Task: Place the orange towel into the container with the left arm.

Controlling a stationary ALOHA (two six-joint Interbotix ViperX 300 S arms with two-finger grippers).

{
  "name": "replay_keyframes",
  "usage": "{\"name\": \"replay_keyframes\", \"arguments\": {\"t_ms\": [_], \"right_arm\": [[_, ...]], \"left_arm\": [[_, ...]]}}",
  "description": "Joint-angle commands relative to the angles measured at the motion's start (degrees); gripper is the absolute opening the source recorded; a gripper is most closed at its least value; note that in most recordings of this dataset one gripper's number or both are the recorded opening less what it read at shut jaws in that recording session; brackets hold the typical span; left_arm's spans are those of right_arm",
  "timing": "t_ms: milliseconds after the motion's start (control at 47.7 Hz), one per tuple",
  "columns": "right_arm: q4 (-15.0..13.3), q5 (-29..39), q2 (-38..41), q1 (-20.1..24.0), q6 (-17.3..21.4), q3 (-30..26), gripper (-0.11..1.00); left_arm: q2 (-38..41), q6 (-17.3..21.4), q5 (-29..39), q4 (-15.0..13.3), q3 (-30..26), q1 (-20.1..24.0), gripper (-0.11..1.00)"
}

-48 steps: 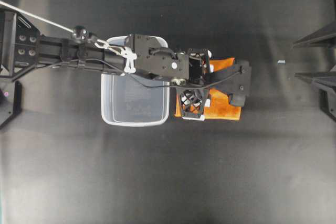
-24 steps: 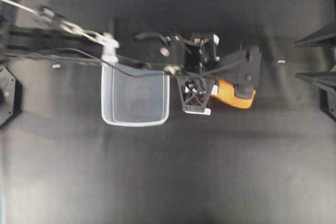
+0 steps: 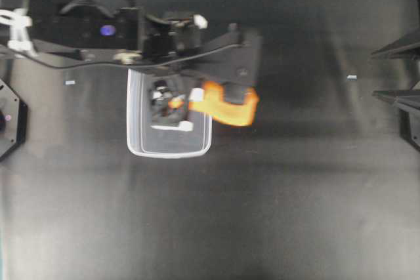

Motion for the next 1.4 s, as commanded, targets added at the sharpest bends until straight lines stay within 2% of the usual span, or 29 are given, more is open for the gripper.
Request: {"name": "replay_keyframes", "arguments": {"t_ms": [0,147,273,398,985,1048,1216,1258,1321,1384], "right_arm": [[0.1,-0.3,0.4,-0.4,0.2,-0.4,0.74],[0.0,-0.3,0.4,-1.0,0.2,-0.2,0.74],[0.0,-0.3,0.4,-1.5,0.3,-0.1,0.74],[0.1,-0.3,0.4,-1.8,0.3,0.0,0.74],[0.3,-0.4,0.3,-1.8,0.4,0.3,0.74],[0.3,-0.3,0.3,-1.8,0.4,0.2,0.74],[0.4,-0.4,0.3,-1.8,0.4,0.2,0.74],[0.3,-0.4,0.4,-1.8,0.4,0.2,0.74],[0.4,-0.5,0.4,-1.8,0.4,0.2,0.74],[0.4,-0.5,0.4,-1.8,0.4,0.3,0.74]], "left_arm": [[-4.4,-0.1,-1.1,0.2,4.6,0.7,0.06],[-8.1,-0.2,-5.3,0.2,11.3,2.7,0.06],[-9.7,0.5,-10.7,0.2,15.6,3.1,0.06],[-9.8,0.4,-12.4,0.3,18.2,3.1,0.06],[-9.1,-0.3,-15.7,0.2,20.5,3.0,0.07],[-9.1,-0.4,-16.3,0.2,20.3,3.0,0.17],[-9.3,-0.4,-19.8,0.2,20.7,2.9,0.68],[-9.3,-0.4,-20.0,0.2,20.7,2.9,0.78],[-9.3,-0.3,-20.0,0.2,20.5,2.8,0.88],[-9.3,-0.2,-19.8,0.3,20.2,2.7,0.89]]}}
